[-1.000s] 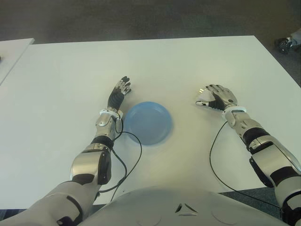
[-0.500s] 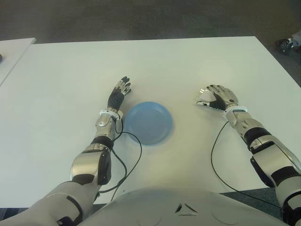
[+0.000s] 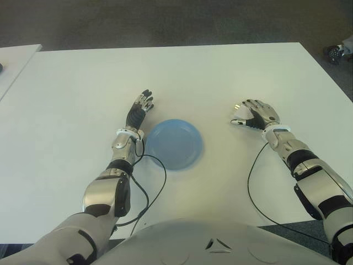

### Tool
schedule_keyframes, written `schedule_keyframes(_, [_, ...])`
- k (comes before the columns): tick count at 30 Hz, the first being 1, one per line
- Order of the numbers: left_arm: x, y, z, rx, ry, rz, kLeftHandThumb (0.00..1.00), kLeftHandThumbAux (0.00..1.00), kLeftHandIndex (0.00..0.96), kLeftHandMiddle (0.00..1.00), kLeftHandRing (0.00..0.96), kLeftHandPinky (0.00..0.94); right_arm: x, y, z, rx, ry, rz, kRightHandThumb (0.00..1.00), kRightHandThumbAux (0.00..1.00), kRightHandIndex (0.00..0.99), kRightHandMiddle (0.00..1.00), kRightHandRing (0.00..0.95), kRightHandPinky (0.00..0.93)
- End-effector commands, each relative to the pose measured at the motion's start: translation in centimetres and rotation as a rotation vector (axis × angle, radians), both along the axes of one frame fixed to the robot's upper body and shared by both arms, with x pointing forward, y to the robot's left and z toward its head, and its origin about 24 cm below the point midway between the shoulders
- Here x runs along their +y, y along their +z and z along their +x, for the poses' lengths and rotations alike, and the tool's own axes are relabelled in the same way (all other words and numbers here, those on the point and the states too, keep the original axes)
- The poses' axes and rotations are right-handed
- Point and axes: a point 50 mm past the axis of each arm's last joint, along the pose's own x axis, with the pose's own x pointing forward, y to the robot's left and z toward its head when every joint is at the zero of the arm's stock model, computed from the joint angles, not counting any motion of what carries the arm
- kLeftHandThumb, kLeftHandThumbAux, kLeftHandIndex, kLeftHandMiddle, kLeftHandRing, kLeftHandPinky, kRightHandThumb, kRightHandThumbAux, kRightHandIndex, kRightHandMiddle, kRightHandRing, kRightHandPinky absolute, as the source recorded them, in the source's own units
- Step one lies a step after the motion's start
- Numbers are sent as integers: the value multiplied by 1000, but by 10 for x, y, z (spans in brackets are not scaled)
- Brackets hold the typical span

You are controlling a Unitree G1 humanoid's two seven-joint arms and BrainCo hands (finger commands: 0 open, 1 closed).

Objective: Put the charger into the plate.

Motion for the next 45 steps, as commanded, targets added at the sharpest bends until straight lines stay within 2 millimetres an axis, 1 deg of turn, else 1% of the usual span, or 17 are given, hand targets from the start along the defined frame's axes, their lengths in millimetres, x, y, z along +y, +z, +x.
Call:
schedule_keyframes(1, [0, -19, -15, 96, 0, -20, 48, 494, 0, 0, 0, 25, -2, -39, -36, 108, -8, 8, 448, 242, 106, 120, 145, 227])
schedule_keyframes(2, [0, -19, -15, 96, 0, -21, 49, 493, 0, 0, 0, 26, -2, -38, -36, 92, -10, 11, 463, 257, 133, 153, 184, 273])
schedule_keyframes(3, [0, -19, -15, 96, 0, -21, 50, 492, 0, 0, 0, 26, -2, -37, -36, 75, -11, 13, 484, 278, 171, 200, 240, 338])
schedule_keyframes(4, [0, -19, -15, 96, 1, -21, 51, 492, 0, 0, 0, 26, -2, -36, -35, 52, -15, 15, 525, 308, 225, 275, 324, 427])
schedule_keyframes(5, [0, -19, -15, 95, 2, -21, 52, 492, 0, 0, 0, 27, -2, -36, -35, 35, -17, 16, 580, 341, 261, 324, 368, 469])
schedule_keyframes(6, [0, -19, -15, 95, 2, -21, 52, 492, 0, 0, 0, 27, -2, -35, -34, 24, -19, 16, 663, 387, 314, 397, 432, 529])
schedule_keyframes(7, [0, -19, -15, 93, 3, -21, 52, 492, 0, 0, 0, 27, -2, -35, -35, 8, -22, 21, 692, 404, 333, 422, 454, 550])
schedule_keyframes(8, [0, -19, -15, 92, 4, -21, 51, 494, 0, 0, 0, 27, -2, -36, -35, -12, -30, 32, 747, 501, 355, 454, 511, 597])
schedule_keyframes(9, [0, -19, -15, 90, 5, -21, 50, 495, 0, 0, 0, 26, -1, -36, -36, -26, -36, 39, 784, 564, 369, 478, 577, 650])
schedule_keyframes(10, [0, -19, -15, 90, 5, -21, 48, 496, 0, 0, 0, 26, -1, -36, -36, -35, -40, 44, 807, 604, 379, 493, 620, 685])
schedule_keyframes(11, [0, -19, -15, 89, 6, -21, 48, 496, 0, 0, 0, 26, -1, -36, -36, -43, -46, 50, 815, 618, 382, 498, 635, 697])
schedule_keyframes(13, [0, -19, -15, 88, 7, -22, 46, 498, 0, 0, 0, 27, -1, -36, -37, -63, -79, 94, 837, 652, 390, 520, 708, 755])
schedule_keyframes(16, [0, -19, -15, 87, 7, -24, 44, 500, 0, 1, 0, 25, 0, -36, -37, -73, -105, 132, 848, 668, 394, 533, 763, 798])
schedule_keyframes(20, [0, -19, -15, 86, 8, -29, 40, 505, 0, 1, 0, 18, 2, -36, -36, -69, -134, 194, 853, 674, 397, 541, 809, 835])
schedule_keyframes(25, [0, -18, -15, 84, 9, -28, 36, 504, 0, 0, 0, 4, 1, -36, -34, -53, -152, 199, 854, 677, 399, 544, 842, 852])
schedule_keyframes(45, [-1, -19, -15, 83, 17, -45, 45, 502, 0, 0, 0, 1, -2, -31, -31, -43, -142, 203, 854, 677, 401, 546, 854, 843])
